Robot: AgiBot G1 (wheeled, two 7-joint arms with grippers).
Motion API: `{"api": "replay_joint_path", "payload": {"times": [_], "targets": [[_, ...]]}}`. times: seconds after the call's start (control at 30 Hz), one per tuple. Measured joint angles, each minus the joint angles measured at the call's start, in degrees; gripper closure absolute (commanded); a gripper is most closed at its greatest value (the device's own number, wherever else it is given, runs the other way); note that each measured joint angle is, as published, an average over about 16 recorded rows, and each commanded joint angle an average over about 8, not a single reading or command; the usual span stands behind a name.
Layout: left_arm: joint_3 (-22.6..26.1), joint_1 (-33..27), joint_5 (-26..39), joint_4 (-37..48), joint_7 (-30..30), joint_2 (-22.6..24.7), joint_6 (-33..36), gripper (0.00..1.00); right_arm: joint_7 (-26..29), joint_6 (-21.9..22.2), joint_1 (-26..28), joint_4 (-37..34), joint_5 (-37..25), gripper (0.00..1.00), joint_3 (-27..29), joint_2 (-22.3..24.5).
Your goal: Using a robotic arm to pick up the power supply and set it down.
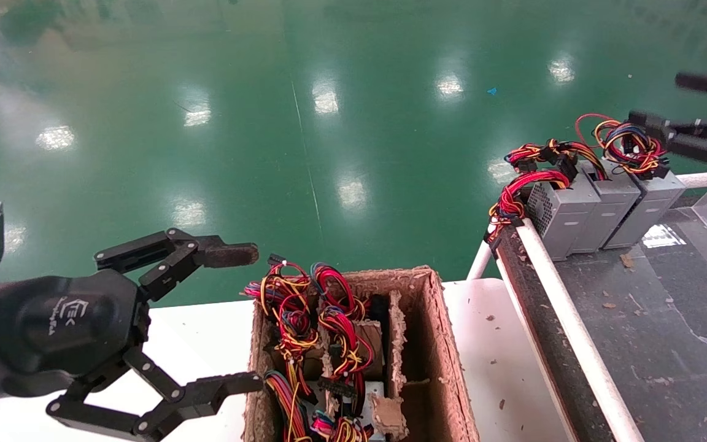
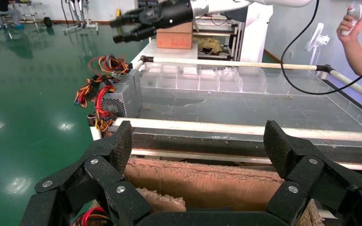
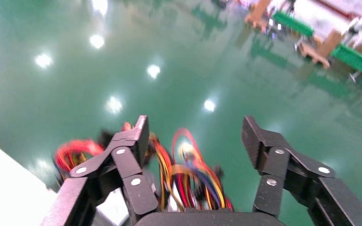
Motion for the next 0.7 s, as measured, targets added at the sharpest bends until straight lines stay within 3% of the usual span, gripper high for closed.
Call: {"api": "replay_joint_path", "payload": {"times": [0.27, 0.7], "targets": [[0.0, 0.01, -0.01, 0.01, 0.0, 0.0, -0.01, 0.0, 2.88, -2.46, -3.34, 5.03, 3.05, 0.0, 1.71, 0.75], [0.0, 0.0, -0.01, 0.02, 0.01, 0.0, -0.01, 0.0, 10.66, -5.18, -12.25, 19.67, 7.86, 0.0, 4.02, 2.13]]}}
